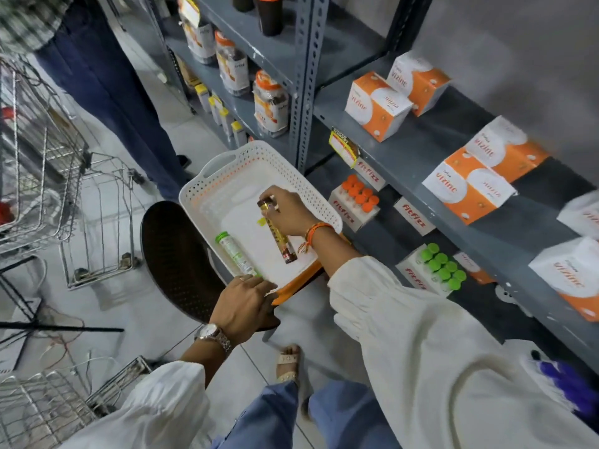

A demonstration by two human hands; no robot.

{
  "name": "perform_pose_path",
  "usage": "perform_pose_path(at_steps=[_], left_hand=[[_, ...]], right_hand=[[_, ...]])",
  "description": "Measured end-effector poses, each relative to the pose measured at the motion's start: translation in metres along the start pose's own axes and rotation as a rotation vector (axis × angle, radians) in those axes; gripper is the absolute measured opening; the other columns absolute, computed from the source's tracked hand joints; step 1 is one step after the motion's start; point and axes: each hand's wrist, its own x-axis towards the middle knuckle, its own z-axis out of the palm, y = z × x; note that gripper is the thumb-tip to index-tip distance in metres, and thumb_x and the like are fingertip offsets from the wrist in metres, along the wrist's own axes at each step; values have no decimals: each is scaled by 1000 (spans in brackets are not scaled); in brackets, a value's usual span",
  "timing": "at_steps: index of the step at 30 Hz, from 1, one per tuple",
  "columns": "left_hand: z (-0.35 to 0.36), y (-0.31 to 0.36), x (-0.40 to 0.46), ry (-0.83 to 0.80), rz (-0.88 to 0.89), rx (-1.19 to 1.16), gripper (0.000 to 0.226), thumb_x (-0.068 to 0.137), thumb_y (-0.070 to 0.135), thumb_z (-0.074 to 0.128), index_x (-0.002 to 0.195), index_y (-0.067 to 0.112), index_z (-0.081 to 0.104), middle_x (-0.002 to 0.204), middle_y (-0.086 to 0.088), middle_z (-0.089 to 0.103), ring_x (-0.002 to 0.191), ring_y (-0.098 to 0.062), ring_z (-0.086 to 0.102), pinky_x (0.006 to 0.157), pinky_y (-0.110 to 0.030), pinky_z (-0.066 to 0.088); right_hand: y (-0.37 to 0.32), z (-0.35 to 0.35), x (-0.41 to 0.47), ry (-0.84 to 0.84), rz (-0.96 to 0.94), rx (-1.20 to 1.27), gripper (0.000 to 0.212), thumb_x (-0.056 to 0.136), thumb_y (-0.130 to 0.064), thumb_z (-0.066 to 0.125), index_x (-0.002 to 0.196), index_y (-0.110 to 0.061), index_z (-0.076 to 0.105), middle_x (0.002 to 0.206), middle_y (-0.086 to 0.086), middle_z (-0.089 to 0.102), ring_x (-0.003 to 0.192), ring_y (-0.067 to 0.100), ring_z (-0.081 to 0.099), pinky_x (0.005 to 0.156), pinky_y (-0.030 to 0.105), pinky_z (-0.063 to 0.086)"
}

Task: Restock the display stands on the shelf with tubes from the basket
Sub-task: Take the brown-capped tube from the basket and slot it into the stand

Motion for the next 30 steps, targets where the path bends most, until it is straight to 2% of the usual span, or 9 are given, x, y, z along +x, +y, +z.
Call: perform_pose_path(at_steps=[2,4,8,13,16,20,25,28,30], left_hand=[[-11,4,11,67,11,-63,37,99,39,41,107,19,71,100,2,73,93,-25,66,85,-38,51],[-24,12,31,132,39,-136,30,99,36,44,107,20,69,97,4,72,91,-24,66,84,-38,49],[-58,46,91,278,154,-211,21,99,28,52,108,17,67,100,0,70,94,-26,64,85,-41,46],[-117,124,171,445,391,-268,22,99,26,48,106,11,62,97,-8,63,88,-33,57,77,-44,45],[-151,188,206,567,518,-342,23,98,25,50,117,14,58,110,-7,61,99,-32,57,85,-45,47],[-187,267,244,694,726,-378,30,96,25,52,121,11,60,124,-7,59,113,-29,57,101,-43,43],[-205,333,274,674,812,-362,43,97,29,47,134,9,57,141,-6,56,133,-25,50,119,-42,28],[-206,354,284,588,827,-268,48,96,32,43,136,7,56,140,-10,58,130,-30,52,116,-48,32],[-203,359,290,591,828,-201,46,95,33,43,130,9,61,131,-9,64,117,-31,58,108,-48,38]], right_hand=[[-10,-40,-8,110,-19,19,26,93,-5,59,118,-9,63,121,14,65,111,28,60,89,32,50],[-23,-86,-21,230,-36,31,30,92,-5,62,122,-6,63,125,13,65,116,27,60,99,37,50],[-51,-182,-68,494,-113,17,35,90,-3,64,125,-4,65,124,10,69,117,23,63,105,34,48],[-83,-287,-156,771,-160,-78,38,88,-4,67,125,-7,65,120,9,71,110,21,68,102,38,50],[-96,-335,-217,936,-175,-162,38,88,-9,69,126,-9,66,117,6,72,105,18,68,99,35,52],[-110,-384,-286,1113,-162,-222,37,90,-14,68,127,-15,66,104,-3,71,85,11,68,86,31,57],[-123,-435,-346,1322,-107,-305,33,92,-11,66,125,-16,64,113,-4,69,103,14,66,96,32,53],[-131,-463,-363,1417,-50,-384,30,88,-6,68,118,-13,67,105,-5,66,96,14,65,92,31,54],[-135,-481,-365,1446,-2,-473,28,84,-6,71,112,-12,69,105,-1,70,99,17,65,90,28,53]])
